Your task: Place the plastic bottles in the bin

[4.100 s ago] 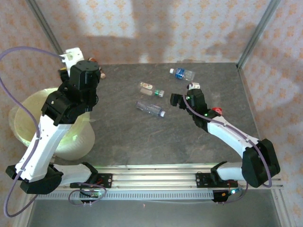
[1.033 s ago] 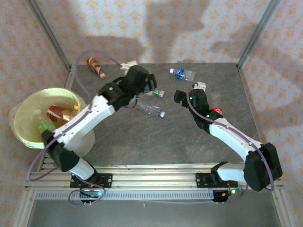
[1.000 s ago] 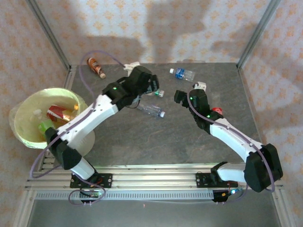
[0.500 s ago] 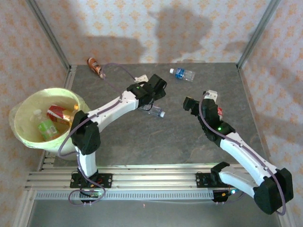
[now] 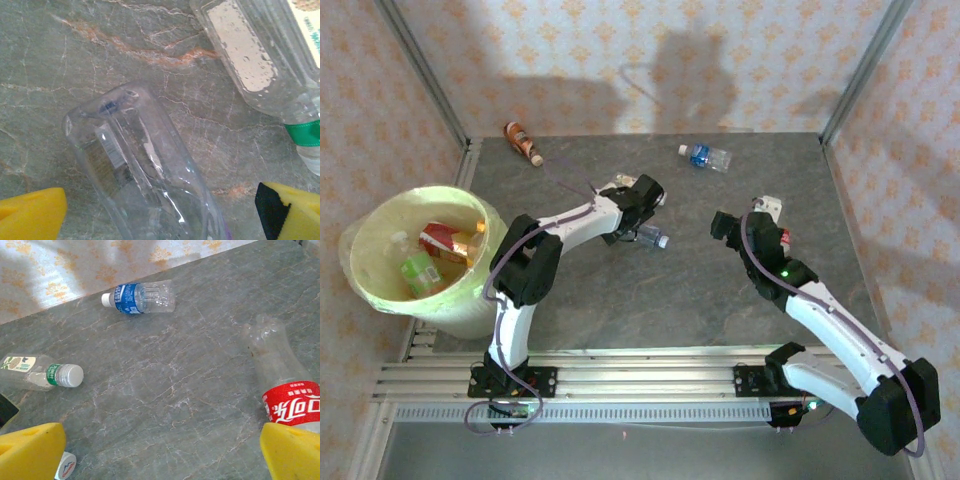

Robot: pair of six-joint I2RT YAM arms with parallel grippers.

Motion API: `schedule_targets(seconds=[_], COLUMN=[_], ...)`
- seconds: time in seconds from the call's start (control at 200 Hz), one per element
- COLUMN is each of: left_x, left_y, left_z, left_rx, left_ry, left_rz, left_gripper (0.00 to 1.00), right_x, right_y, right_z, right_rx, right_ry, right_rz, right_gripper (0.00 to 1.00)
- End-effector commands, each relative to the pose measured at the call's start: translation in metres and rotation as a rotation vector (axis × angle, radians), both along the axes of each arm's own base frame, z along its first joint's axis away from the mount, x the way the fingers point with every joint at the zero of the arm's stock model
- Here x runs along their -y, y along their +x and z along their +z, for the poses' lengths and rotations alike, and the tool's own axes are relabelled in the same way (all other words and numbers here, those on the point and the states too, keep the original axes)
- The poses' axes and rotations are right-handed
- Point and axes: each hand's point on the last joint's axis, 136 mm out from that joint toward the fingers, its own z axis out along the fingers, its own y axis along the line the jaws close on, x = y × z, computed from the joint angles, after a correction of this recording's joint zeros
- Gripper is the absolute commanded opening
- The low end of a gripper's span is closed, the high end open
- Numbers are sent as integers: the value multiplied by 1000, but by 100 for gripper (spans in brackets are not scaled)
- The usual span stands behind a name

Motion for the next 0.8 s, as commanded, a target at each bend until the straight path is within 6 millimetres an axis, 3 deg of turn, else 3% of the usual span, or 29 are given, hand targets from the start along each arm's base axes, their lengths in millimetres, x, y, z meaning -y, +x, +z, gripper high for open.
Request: schedule_targets(seconds=[0.0, 0.27, 0.405, 0.796], left_x=[-11, -15, -7, -2], left_y=[10, 3, 1, 5], left_z=[-8, -36, -50, -42], left_rx=[25, -15, -53, -29], left_ry=[1, -1, -21, 14], left_rz=[59, 68, 6, -120], left_gripper=[96, 93, 89, 67], right_x=[15, 22, 22, 19], right_y=[-5, -4, -2, 2], right_z=[2, 2, 3, -1], right_rx=[10, 21, 20, 6], right_ry=[-13, -26, -39, -48], right_rz=[-69, -108, -108, -100], right_gripper=[100, 100, 100, 100])
